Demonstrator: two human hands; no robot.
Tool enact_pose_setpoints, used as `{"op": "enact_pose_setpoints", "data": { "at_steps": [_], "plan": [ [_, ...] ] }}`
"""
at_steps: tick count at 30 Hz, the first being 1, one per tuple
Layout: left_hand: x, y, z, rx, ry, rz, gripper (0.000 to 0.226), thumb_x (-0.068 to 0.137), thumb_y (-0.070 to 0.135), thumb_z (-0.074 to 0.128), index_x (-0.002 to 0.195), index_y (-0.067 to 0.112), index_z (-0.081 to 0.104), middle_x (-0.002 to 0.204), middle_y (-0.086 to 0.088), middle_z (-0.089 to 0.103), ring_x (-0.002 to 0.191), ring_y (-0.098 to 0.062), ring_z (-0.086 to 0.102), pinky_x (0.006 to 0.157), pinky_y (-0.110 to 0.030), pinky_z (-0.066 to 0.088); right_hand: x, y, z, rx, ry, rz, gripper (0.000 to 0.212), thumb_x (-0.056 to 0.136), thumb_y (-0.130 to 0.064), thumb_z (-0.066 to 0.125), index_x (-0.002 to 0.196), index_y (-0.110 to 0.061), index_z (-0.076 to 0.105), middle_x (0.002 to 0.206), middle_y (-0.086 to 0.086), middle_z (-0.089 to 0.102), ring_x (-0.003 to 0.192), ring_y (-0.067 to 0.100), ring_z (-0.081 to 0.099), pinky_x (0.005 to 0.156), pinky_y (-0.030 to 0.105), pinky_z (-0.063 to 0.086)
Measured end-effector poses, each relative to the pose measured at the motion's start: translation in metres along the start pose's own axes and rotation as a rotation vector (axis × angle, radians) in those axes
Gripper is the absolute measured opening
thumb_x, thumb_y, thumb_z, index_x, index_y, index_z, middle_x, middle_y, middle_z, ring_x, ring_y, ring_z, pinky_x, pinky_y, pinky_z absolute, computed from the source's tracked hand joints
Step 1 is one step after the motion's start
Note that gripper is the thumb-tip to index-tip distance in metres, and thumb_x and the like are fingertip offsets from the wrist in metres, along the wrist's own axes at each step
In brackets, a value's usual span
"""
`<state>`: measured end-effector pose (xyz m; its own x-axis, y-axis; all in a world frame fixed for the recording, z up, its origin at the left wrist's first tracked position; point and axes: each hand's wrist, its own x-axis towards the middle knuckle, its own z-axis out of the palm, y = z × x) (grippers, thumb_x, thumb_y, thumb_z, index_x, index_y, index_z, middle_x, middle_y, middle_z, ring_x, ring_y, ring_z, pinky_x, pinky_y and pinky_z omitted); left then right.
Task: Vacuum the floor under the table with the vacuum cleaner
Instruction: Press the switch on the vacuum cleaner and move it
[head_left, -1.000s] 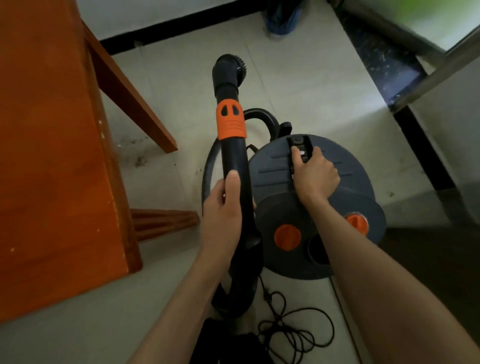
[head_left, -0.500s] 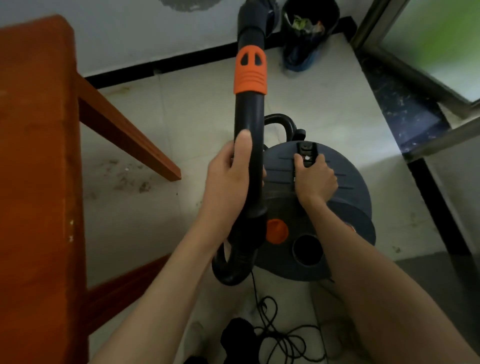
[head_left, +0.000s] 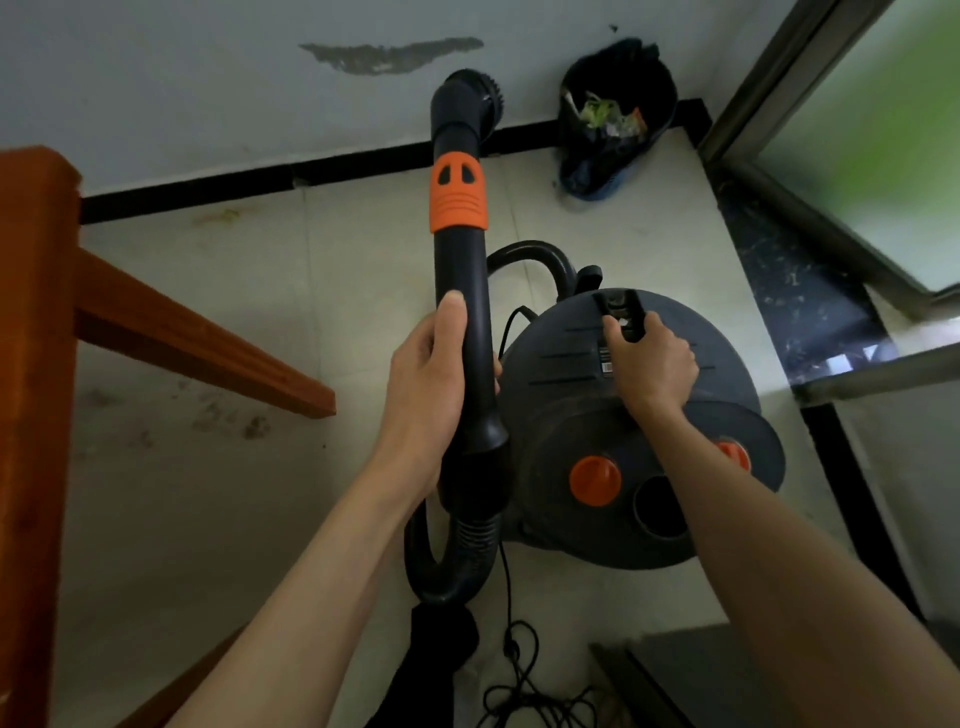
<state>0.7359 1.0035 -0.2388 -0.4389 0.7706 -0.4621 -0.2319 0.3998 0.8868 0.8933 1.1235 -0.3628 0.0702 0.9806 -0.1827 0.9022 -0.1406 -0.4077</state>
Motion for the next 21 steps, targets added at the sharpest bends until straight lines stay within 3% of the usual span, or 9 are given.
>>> {"op": "enact_pose_setpoints", "data": {
  "at_steps": [6,10,14,21],
  "plan": [
    [0.066,0.022,0.014,-0.057,0.043,-0.072,0.039,0.095,0.048,0.037,0.09,0.014,0.056,0.072,-0.006,0.058,0.062,-0.017,0.056,0.062,-0.031,0.048,0.074,-0.015,-0.005,-0.025,-0.047,-0.11,0.044,0.096,-0.049,0.045,0.109,-0.008,0.056,0.084,0.007,0.064,0.074,0.023,0.06,0.076,0.04,0.051],
    [0.104,0.03,0.018,-0.072,0.1,-0.124,0.039,0.095,0.049,0.036,0.089,0.015,0.054,0.073,-0.006,0.056,0.06,-0.015,0.055,0.058,-0.028,0.047,0.123,-0.031,-0.007,-0.089,-0.059,-0.181,0.046,0.096,-0.048,0.046,0.115,-0.007,0.056,0.087,0.009,0.065,0.07,0.02,0.055,0.065,0.03,0.041],
    [0.14,0.04,0.024,-0.077,0.152,-0.165,0.04,0.095,0.049,0.036,0.089,0.014,0.054,0.076,-0.007,0.055,0.063,-0.017,0.055,0.06,-0.028,0.046,0.165,-0.046,-0.004,-0.044,-0.089,-0.244,0.045,0.095,-0.046,0.049,0.116,-0.007,0.056,0.092,0.01,0.067,0.071,0.02,0.06,0.065,0.034,0.05],
    [0.191,0.067,0.035,-0.109,0.27,-0.195,0.037,0.095,0.048,0.035,0.087,0.018,0.055,0.07,0.0,0.058,0.059,-0.011,0.057,0.055,-0.021,0.048,0.243,-0.087,-0.002,-0.114,-0.13,-0.354,0.044,0.095,-0.048,0.048,0.113,-0.008,0.056,0.087,0.009,0.064,0.068,0.018,0.053,0.06,0.03,0.041]
  ]
}}
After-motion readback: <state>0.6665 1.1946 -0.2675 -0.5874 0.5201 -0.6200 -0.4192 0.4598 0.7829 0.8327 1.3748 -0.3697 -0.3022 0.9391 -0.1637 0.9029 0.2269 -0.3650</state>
